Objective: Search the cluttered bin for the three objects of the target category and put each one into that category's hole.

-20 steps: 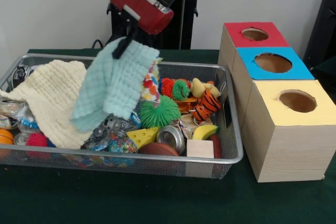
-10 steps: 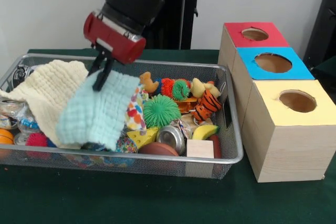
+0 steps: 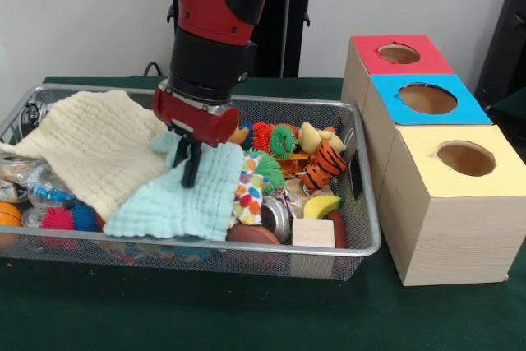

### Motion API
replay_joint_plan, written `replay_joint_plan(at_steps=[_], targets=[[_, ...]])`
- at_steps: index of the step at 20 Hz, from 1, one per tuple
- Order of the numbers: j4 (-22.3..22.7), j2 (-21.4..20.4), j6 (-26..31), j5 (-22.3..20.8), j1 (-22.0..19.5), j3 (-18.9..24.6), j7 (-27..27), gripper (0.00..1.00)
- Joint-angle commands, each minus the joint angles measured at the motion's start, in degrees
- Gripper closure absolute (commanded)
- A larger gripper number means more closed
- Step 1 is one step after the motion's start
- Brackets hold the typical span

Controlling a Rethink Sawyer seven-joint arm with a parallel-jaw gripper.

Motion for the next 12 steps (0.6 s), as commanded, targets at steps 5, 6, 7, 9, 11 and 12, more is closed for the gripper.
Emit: replay_joint_plan(at_steps=[5,6,7,9,11,12], targets=[[0.5,2.5,5.1,-3.9,8.5,0.2,2.2,0.00],[-0.1,2.5,5.7,-3.7,9.8,-1.4,2.4,0.00],[-0.7,2.6,6.2,-3.5,11.1,-3.0,2.7,0.00],[-1.4,2.2,6.0,-3.0,12.9,-5.3,3.5,0.00],[-2.4,0.7,7.6,-2.8,14.4,-7.1,3.0,0.00],[-2.6,-0.1,8.6,-2.7,14.9,-7.6,2.8,0.00]])
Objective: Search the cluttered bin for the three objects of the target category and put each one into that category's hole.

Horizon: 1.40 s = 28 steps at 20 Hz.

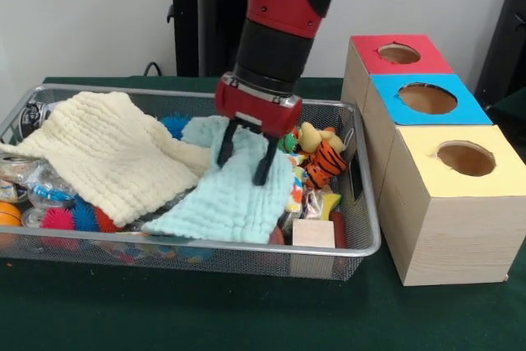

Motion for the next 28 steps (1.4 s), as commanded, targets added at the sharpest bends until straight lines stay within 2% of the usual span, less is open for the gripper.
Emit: replay_joint_plan(at_steps=[1,3,7,13,16,22,26,28], targets=[[-3.8,-1.9,10.8,-1.8,4.7,-4.4,1.8,0.00],[-5.4,-3.7,14.2,-1.9,5.5,-5.2,0.4,0.00],[-8.3,-4.6,18.7,-2.1,7.6,-7.6,0.0,0.00],[-9.8,-3.8,18.8,-3.4,8.5,-9.0,1.3,0.00],[-9.6,-4.0,18.8,-3.6,7.9,-7.9,0.9,0.00],[-5.3,-3.7,15.9,-1.6,4.7,0.5,0.7,0.00],[-4.0,-3.2,15.6,0.2,4.6,3.2,2.9,0.00],[-3.5,-3.1,16.7,2.2,6.1,2.4,6.6,0.00]])
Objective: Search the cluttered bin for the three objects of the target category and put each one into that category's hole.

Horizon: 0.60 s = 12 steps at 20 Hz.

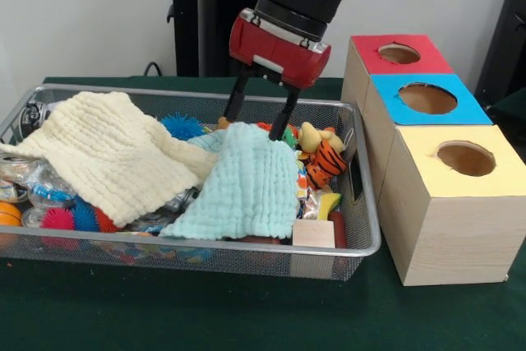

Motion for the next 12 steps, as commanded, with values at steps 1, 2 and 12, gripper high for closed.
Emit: replay_joint_plan(at_steps=[1,2,12], targets=[[3.0,2.7,3.3,3.8,2.1,6.2,9.9,0.00],[2.5,3.2,3.5,4.3,3.6,4.4,12.0,0.00],[1.3,11.9,-0.4,16.0,12.5,-5.6,22.6,0.00]])
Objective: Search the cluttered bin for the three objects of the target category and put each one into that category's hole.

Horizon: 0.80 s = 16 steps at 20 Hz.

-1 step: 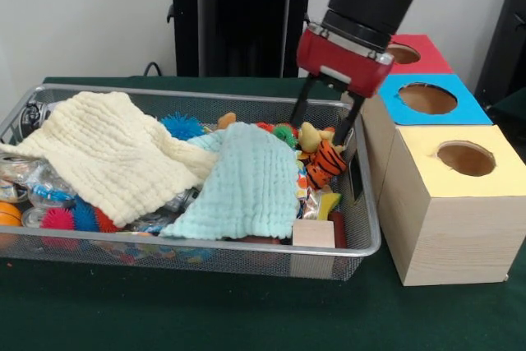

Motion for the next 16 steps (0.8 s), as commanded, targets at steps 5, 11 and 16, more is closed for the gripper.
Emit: replay_joint_plan(at_steps=[5,11,16], targets=[[-0.3,12.3,-6.7,9.6,1.2,-1.7,20.4,0.00],[-1.3,15.9,-13.2,9.9,-0.4,-1.5,17.4,0.00],[-0.6,16.9,-16.9,10.3,-2.0,0.2,15.8,0.00]])
